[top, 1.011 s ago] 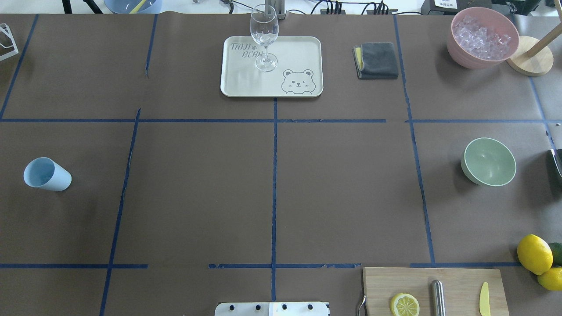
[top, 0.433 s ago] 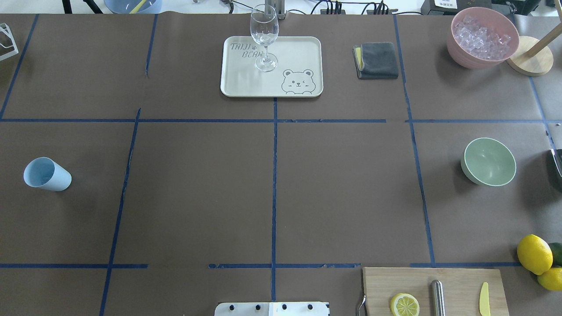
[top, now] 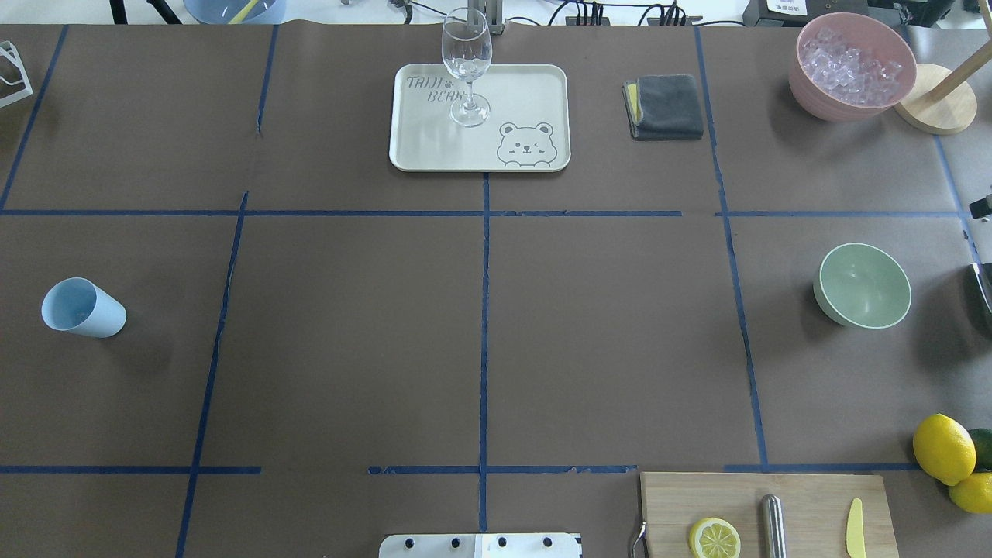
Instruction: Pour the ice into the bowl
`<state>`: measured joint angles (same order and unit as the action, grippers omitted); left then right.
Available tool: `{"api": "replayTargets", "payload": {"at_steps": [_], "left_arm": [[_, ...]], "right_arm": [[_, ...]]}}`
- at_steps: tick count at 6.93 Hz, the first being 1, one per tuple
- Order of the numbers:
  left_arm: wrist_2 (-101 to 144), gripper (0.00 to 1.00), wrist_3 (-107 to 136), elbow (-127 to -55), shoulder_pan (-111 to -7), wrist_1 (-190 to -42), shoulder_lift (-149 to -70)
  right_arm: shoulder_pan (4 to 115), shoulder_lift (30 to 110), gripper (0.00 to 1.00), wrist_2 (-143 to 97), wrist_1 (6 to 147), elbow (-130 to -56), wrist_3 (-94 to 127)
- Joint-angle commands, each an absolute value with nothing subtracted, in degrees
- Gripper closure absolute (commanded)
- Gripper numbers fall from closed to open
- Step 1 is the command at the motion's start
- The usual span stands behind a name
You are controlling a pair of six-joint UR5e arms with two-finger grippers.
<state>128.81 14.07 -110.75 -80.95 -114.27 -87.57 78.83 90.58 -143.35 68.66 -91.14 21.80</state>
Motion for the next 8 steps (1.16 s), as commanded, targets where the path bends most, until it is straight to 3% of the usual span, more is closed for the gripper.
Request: {"api": "replayTargets", "payload": {"at_steps": [1, 3, 6, 8], "left_arm": [[120.36, 0.00, 25.10, -117.91, -73.77, -118.48, -83.68], [119.80, 0.00, 25.84, -118.30, -73.30, -118.48, -83.67], [119.80, 0.00, 26.10, -118.30, -73.30, -118.48, -83.76], [119.79, 0.00, 26.10, -118.21, -73.21, -118.48, -83.93]], "right_arm": [[68.26, 94.10, 0.00, -133.92, 49.41, -90.79, 42.19], [61.20, 96.92, 0.00, -130.09, 38.70, -90.53, 52.89], [56.51, 99.84, 0.01, -123.57, 38.50, -89.74, 52.56], [56.60, 100.20, 0.99, -124.19, 37.97, -90.00, 52.04]]}}
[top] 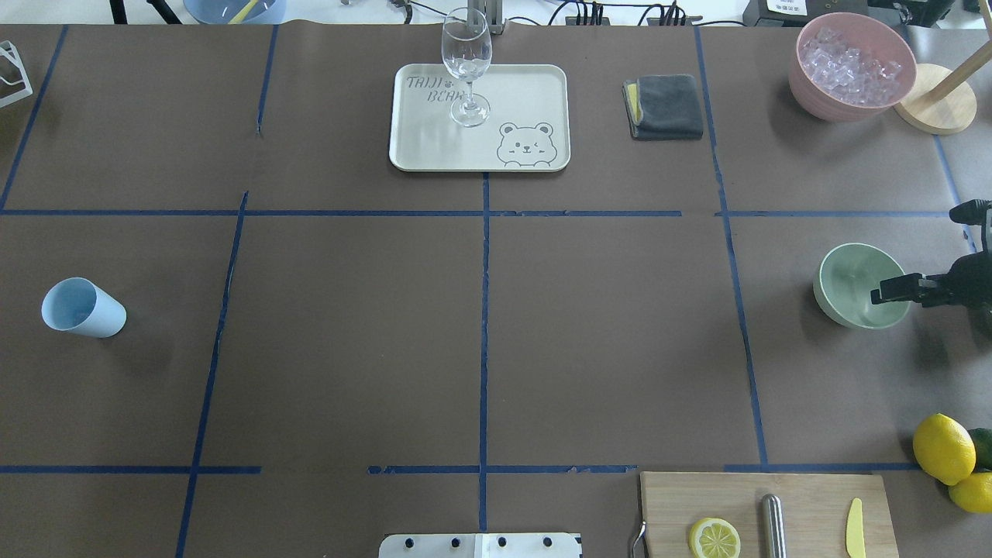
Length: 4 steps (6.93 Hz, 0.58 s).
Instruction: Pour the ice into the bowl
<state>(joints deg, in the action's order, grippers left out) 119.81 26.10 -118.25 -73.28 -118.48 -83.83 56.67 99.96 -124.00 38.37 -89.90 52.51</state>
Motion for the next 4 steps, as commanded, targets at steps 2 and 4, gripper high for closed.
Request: {"api": "replayTargets", "payload": {"at_steps": [2, 4], "left_arm": [[119.71, 0.00, 26.28, -118.04, -73.04, -118.48, -84.02], [116.73, 0.00, 29.77, -118.21, -70.16, -118.74, -83.94]], "right_arm": [[56.60, 100.20, 1.00, -125.32, 37.79, -90.17, 52.03], [60.26, 99.41, 1.00, -133.19, 37.97, -90.79, 52.47]]}}
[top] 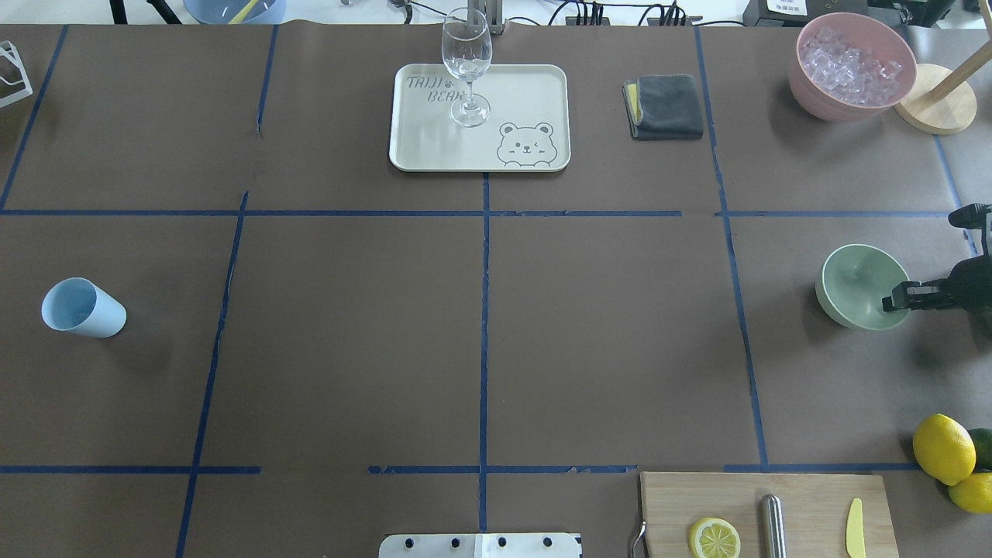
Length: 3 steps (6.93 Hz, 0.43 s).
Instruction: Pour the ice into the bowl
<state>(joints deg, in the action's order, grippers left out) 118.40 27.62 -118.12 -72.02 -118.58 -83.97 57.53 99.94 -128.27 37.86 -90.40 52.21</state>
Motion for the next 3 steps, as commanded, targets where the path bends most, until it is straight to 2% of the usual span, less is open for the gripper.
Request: {"api": "replayTargets", "payload": {"at_steps": [1, 2, 3], "left_arm": [[114.63, 0.00, 32.41, -118.21, -67.96, -121.35, -83.67], [113.22, 0.00, 34.78, -118.30, -66.29, -123.46, -82.37], [112.16, 0.00, 38.46, -118.04, -64.88, -130.45, -77.83]], "right_arm": [[63.60, 98.53, 1.00, -137.94, 38.23, -90.88, 52.82], [65.29, 97.66, 1.00, -141.64, 38.49, -91.23, 53.00], [65.39, 97.04, 1.00, -142.29, 39.54, -93.93, 57.44]]}}
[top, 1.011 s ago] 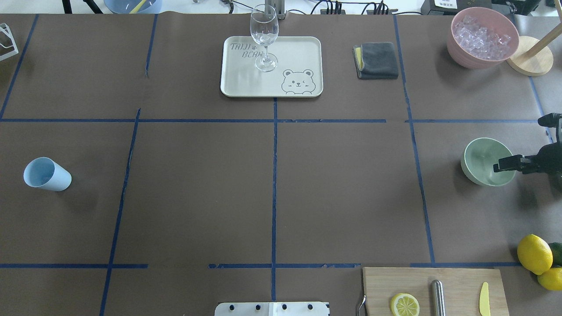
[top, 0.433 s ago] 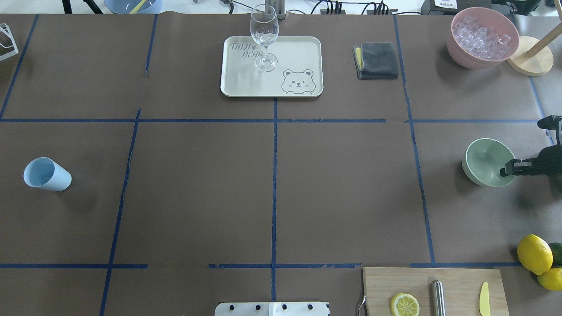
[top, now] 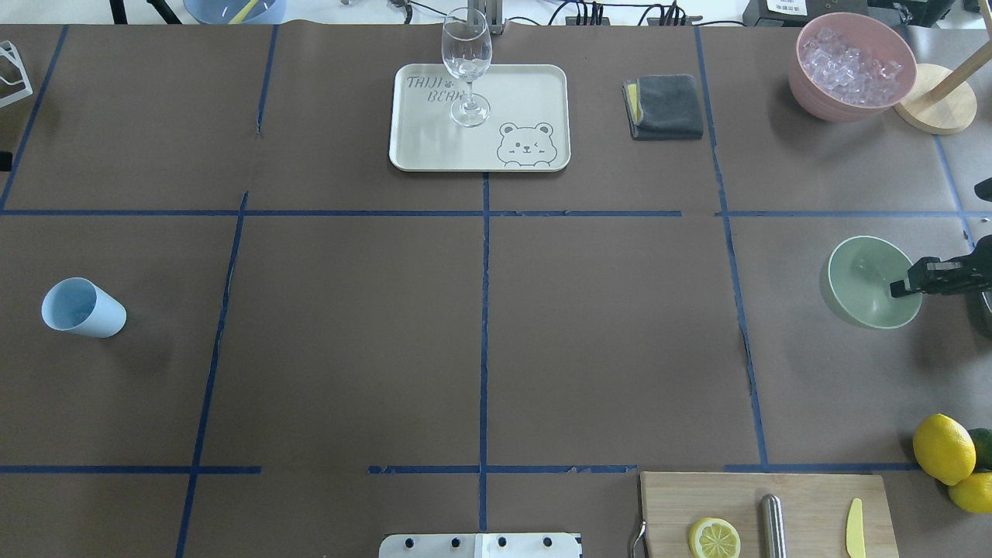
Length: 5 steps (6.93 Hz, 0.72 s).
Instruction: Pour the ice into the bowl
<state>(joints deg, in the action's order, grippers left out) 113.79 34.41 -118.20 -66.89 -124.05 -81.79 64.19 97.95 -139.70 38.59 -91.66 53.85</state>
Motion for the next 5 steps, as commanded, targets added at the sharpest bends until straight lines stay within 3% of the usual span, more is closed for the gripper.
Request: {"api": "replayTargets", "payload": {"at_steps": [1, 5], "left_arm": [[105.54, 0.00, 43.80, -118.12, -59.38, -139.13, -72.30], [86.82, 0.00, 62.33, -116.82, -39.01, -150.73, -62.06]], "right_arm": [[65.39, 94.07, 1.00, -142.73, 41.99, -97.61, 65.22], [56.63, 78.34, 1.00, -140.02, 50.27, -100.98, 83.00]]}}
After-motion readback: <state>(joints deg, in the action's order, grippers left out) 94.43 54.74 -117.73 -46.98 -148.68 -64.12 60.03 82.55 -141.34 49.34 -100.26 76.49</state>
